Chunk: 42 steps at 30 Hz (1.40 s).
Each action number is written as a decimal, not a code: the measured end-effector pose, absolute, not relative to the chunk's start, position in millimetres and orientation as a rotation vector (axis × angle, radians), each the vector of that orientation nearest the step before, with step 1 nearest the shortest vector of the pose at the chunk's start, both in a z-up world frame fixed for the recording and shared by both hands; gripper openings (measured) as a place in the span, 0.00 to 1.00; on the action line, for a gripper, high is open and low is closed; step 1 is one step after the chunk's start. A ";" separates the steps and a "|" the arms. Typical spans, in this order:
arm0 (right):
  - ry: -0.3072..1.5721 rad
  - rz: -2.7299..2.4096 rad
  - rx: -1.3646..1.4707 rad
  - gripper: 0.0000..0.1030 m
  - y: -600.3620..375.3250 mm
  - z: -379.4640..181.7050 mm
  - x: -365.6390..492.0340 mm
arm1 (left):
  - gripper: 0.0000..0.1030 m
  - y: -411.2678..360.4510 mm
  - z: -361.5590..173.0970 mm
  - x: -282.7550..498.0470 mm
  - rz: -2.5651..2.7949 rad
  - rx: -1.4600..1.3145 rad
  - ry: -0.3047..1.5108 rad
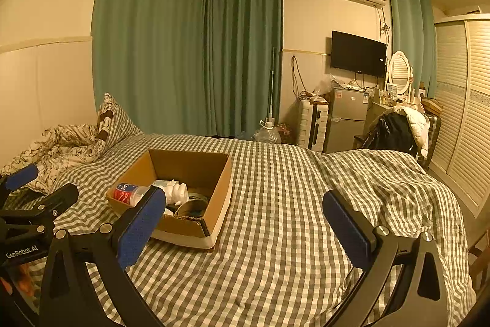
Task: Organize objects
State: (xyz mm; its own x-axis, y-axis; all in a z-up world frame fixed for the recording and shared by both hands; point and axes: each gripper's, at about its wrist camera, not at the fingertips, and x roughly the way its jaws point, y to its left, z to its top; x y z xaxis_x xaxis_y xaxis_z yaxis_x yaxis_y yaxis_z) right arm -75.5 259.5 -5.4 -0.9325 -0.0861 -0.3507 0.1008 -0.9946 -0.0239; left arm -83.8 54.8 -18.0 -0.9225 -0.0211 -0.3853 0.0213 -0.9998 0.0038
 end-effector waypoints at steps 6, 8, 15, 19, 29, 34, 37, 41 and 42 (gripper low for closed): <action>0.074 -2.990 0.549 1.00 257.2 -6.9 -76.0 | 1.00 52.7 -18.3 -83.8 -3.077 0.628 0.041; 0.077 -2.989 0.551 1.00 256.1 -7.2 -76.1 | 1.00 52.9 -18.4 -83.5 -3.085 0.631 0.043; 0.074 -2.992 0.554 1.00 256.3 -8.1 -75.6 | 1.00 55.1 -18.1 -81.7 -3.097 0.629 0.030; 0.073 -2.994 0.556 1.00 257.8 -7.8 -76.1 | 1.00 56.4 -18.6 -81.3 -3.098 0.627 0.010; 0.081 -2.989 0.563 1.00 256.3 -8.1 -77.7 | 1.00 56.7 -17.4 -81.0 -3.089 0.615 -0.002; 0.081 -2.989 0.564 1.00 256.5 -8.0 -77.7 | 1.00 56.6 -16.9 -80.5 -3.088 0.611 -0.002; 0.077 -2.987 0.560 1.00 256.8 -7.9 -78.1 | 1.00 56.7 -16.4 -80.5 -3.087 0.610 -0.008; 0.079 -2.988 0.566 1.00 256.4 -9.1 -78.1 | 1.00 56.6 -15.9 -81.3 -3.085 0.614 -0.015; 0.079 -2.987 0.567 1.00 256.2 -9.5 -78.5 | 1.00 56.3 -15.7 -81.5 -3.084 0.615 -0.019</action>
State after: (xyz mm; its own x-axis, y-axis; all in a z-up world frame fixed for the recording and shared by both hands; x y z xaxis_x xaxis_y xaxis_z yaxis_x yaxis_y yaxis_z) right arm -78.5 256.2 -9.5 -0.9256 -0.0887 -0.3680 0.1080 -0.9936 -0.0322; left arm -81.5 56.3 -15.7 -0.9236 0.0011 -0.3834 -0.0057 -0.9999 0.0110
